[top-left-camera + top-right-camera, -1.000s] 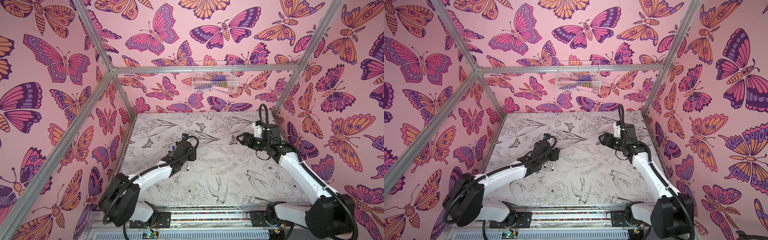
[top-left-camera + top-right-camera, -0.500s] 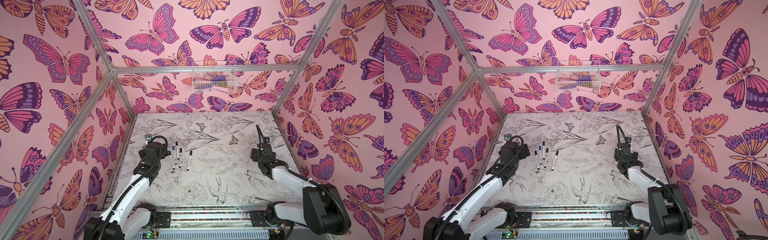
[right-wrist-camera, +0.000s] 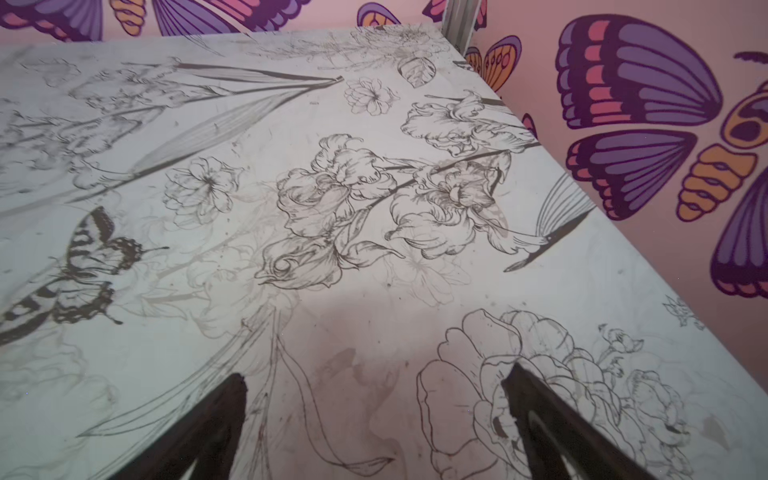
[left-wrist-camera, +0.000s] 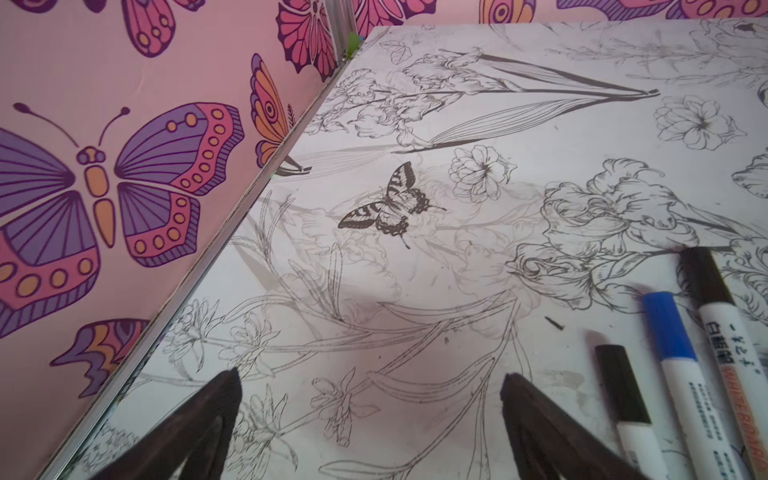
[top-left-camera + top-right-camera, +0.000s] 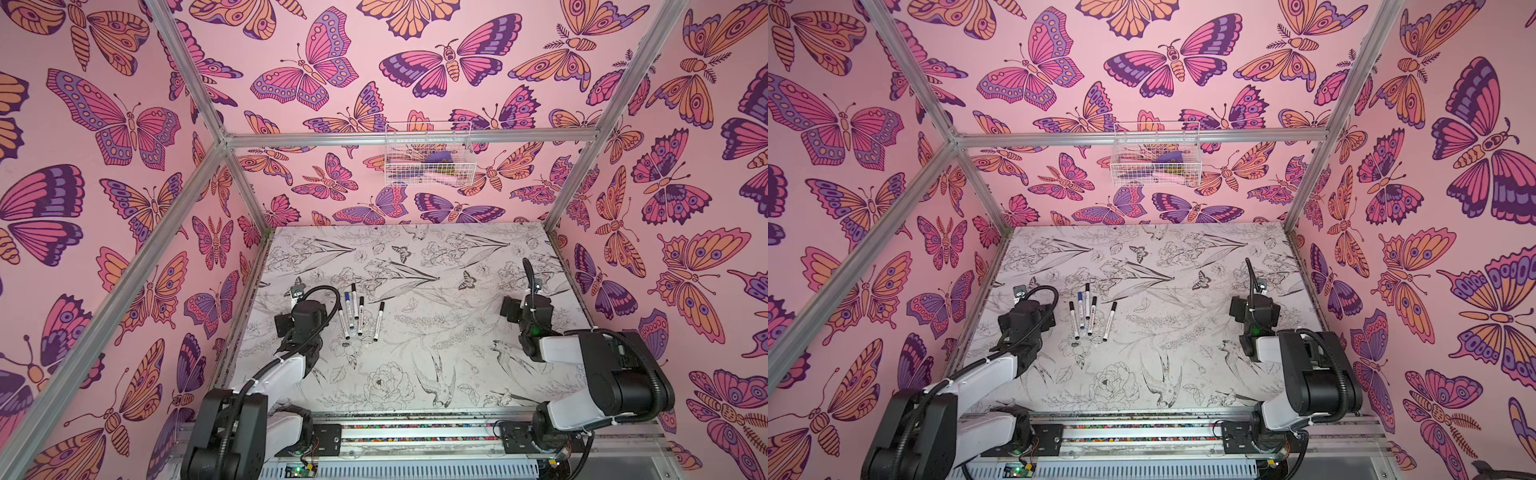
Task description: Insert the pens into the pen caps
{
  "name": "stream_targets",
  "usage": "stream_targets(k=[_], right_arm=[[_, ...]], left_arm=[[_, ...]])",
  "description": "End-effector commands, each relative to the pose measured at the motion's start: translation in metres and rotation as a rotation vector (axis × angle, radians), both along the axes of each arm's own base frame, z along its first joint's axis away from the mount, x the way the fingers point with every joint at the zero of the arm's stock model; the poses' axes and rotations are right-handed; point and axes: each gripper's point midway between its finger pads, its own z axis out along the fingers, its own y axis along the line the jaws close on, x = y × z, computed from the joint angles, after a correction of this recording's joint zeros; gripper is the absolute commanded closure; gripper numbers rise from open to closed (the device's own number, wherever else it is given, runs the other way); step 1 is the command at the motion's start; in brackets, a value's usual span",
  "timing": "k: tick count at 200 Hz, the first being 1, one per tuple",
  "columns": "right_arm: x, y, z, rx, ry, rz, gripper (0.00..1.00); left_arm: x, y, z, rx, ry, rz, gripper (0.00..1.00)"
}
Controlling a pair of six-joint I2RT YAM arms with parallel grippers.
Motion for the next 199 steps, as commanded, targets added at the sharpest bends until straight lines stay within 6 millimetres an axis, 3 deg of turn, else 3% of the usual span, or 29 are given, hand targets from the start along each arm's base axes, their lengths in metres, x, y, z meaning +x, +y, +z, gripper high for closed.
stream_targets(k=[1,17,27,42,55,85,88,111,127,131,156,197,199], right_arm=[[0.016,0.013,0.029,0.026,-0.107,0.082,0.01],[0.016,0.013,0.028,0.027,-0.103,0.080,0.01],[0.016,0.013,0.027,0.027,-0.102,0.080,0.01],[0.016,0.013,0.027,0.027,-0.103,0.081,0.01],[0.016,0.013,0.028,0.027,-0.103,0.081,0.01],[0.016,0.013,0.027,0.027,-0.102,0.080,0.01],[0.016,0.013,0.027,0.027,-0.102,0.081,0.01],[0.016,0.012,0.027,0.027,-0.103,0.079,0.01],[0.016,0.013,0.027,0.028,-0.102,0.081,0.01],[0.016,0.012,0.027,0.027,-0.103,0.079,0.01],[0.016,0.012,0.028,0.027,-0.103,0.078,0.01],[0.016,0.012,0.027,0.027,-0.102,0.079,0.01],[0.016,0.012,0.027,0.027,-0.102,0.079,0.01]], left_arm=[[0.026,-0.012,0.017,0.000,-0.126,-0.099,0.01],[0.039,-0.015,0.022,-0.020,-0.205,-0.156,0.00],[0.045,-0.013,0.015,-0.039,-0.212,-0.173,0.00],[0.042,-0.015,-0.014,-0.093,-0.204,-0.232,0.01],[0.044,-0.015,-0.008,-0.096,-0.213,-0.233,0.00],[0.047,-0.017,-0.015,-0.109,-0.168,-0.250,0.00],[0.055,-0.015,-0.008,-0.110,-0.175,-0.235,0.01],[0.055,-0.017,-0.004,-0.073,-0.204,-0.249,0.01],[0.056,-0.024,0.000,-0.077,-0.210,-0.283,0.01],[0.047,-0.028,-0.013,-0.079,-0.182,-0.302,0.01],[0.049,-0.054,-0.013,-0.069,-0.168,-0.458,0.01],[0.048,-0.054,-0.020,-0.104,-0.136,-0.472,0.01],[0.055,-0.054,-0.012,-0.102,-0.158,-0.472,0.01]])
